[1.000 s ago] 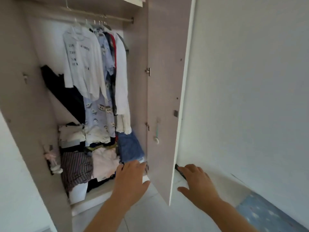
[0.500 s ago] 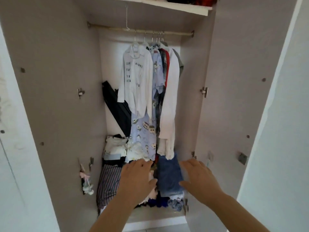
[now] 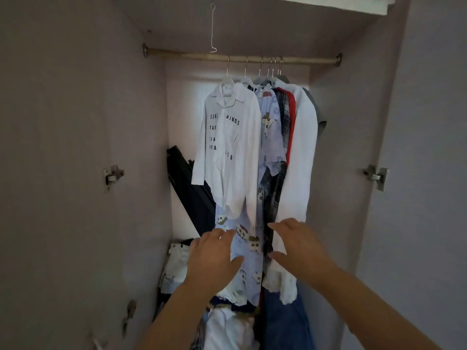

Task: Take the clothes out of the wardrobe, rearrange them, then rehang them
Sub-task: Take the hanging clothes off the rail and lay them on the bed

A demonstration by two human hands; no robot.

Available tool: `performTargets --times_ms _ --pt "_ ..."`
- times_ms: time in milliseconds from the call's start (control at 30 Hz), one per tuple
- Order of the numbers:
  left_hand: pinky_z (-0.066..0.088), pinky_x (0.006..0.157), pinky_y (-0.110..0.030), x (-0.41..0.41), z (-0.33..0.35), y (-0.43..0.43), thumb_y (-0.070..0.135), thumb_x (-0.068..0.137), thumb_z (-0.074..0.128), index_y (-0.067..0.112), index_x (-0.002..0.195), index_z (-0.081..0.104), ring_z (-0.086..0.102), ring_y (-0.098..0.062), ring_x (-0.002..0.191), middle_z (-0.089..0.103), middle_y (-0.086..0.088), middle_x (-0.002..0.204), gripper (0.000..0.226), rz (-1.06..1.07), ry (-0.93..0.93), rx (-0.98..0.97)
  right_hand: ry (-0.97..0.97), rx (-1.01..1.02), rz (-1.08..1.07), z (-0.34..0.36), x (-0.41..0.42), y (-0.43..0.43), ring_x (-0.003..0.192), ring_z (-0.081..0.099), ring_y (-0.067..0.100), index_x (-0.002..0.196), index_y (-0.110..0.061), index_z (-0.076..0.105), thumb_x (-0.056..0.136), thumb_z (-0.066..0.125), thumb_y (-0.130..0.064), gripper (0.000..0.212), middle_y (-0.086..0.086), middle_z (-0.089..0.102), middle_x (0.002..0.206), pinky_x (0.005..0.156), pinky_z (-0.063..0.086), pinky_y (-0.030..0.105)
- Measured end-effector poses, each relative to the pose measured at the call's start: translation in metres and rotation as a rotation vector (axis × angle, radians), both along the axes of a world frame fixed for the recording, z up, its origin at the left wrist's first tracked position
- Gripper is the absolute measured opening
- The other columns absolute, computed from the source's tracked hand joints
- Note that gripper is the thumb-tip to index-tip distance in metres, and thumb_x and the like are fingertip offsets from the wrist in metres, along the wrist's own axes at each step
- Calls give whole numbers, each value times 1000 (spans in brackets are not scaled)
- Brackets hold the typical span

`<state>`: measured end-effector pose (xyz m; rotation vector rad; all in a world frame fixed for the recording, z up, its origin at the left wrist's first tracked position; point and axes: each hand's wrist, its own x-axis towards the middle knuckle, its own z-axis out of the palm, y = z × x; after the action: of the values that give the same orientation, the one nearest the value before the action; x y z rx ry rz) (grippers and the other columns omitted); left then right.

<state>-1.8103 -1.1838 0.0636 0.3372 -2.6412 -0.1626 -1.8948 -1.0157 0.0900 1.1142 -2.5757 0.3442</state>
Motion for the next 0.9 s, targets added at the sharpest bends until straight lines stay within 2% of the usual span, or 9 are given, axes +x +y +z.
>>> performTargets --times_ms 333,567,733,900 --pt "24 104 -29 -133 60 -67 46 93 45 29 146 23 31 -15 131 35 6 143 60 106 146 6 159 -83 186 54 -147 -90 123 38 16 144 -23 32 90 55 -35 59 -2 39 137 103 31 23" --pt "25 104 -30 -204 106 -113 46 93 46 30 146 23 33 -14 130 36 7 143 61 185 299 22 271 -162 291 107 -220 -150 122 38 16 143 -23 34 92 54 -32 56 -2 39 136 103 34 28" --pt "26 105 -31 -245 144 -150 44 93 48 27 146 25 34 -15 131 36 6 144 61 187 428 48 393 -184 313 150 -255 -194 124 36 19 143 -22 33 92 53 -30 55 -1 38 138 104 31 28" --pt "27 105 -30 -286 178 -191 41 92 50 27 145 26 34 -15 131 37 4 144 60 100 532 89 550 -255 243 204 -290 -241 123 37 21 141 -20 37 91 53 -28 53 2 40 137 102 31 30"
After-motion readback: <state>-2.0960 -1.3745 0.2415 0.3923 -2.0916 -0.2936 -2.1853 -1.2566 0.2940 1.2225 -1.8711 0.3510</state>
